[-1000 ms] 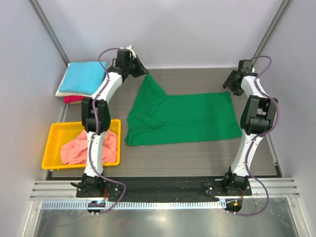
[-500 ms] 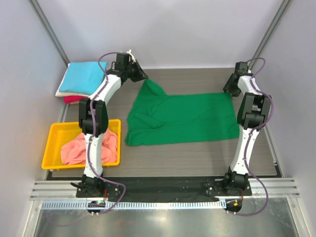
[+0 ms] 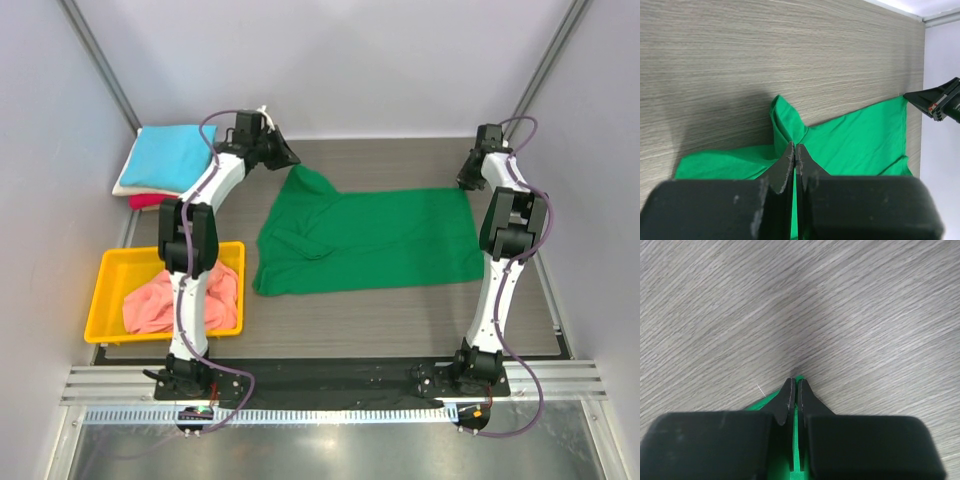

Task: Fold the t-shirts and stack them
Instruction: Fold the tshirt

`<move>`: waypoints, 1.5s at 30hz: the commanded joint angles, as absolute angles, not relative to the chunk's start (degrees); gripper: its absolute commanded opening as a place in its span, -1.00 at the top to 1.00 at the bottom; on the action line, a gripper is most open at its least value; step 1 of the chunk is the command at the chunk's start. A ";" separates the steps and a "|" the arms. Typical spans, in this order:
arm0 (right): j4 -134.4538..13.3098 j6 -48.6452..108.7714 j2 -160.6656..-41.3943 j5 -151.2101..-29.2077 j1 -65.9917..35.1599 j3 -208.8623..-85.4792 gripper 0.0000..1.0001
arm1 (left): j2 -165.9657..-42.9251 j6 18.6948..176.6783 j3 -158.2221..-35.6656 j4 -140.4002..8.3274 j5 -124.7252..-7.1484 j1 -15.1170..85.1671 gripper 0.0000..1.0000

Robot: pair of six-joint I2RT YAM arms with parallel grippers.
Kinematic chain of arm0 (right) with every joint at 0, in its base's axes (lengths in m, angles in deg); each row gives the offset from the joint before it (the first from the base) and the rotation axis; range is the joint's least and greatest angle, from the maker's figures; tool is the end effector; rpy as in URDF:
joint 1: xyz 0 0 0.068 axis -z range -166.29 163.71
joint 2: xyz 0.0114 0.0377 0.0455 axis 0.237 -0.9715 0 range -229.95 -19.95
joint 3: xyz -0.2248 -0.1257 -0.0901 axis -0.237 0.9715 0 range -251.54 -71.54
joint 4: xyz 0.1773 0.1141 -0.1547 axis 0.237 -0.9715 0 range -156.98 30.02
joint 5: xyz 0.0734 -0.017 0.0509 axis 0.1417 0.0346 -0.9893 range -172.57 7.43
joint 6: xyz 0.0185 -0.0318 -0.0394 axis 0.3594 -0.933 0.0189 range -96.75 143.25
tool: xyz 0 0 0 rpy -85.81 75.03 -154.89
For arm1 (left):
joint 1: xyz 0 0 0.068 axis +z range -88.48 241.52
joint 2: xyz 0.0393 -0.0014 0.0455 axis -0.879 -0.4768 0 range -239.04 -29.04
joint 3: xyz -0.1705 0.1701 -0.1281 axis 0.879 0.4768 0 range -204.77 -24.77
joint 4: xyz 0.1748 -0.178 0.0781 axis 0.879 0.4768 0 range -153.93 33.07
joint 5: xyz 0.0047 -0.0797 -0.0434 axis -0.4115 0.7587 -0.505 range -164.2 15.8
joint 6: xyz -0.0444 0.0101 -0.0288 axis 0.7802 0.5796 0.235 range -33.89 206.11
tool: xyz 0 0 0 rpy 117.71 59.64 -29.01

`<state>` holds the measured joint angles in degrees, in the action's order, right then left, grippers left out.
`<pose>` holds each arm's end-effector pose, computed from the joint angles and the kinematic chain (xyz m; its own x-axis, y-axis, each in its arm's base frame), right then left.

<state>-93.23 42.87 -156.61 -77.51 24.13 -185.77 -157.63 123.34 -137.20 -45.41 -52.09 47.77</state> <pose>0.5140 -0.0977 0.1664 -0.6882 0.4667 -0.5555 0.4885 0.8642 0.1207 0.5063 -0.1377 0.2484 -0.7553 -0.3922 -0.5251 0.0803 0.7398 -0.6680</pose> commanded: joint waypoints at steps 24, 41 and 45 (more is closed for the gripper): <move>-86.79 44.25 -121.47 -84.15 24.61 -153.20 0.98 | -120.28 120.12 -102.22 -41.34 -58.64 46.06 1.00; -82.12 47.42 -112.24 -86.43 31.38 -138.60 0.98 | -102.08 118.71 -84.02 -35.54 -66.46 42.80 1.00; -81.86 47.77 -111.09 -85.21 31.82 -137.46 0.98 | -99.53 118.72 -81.12 -35.02 -67.25 42.54 0.99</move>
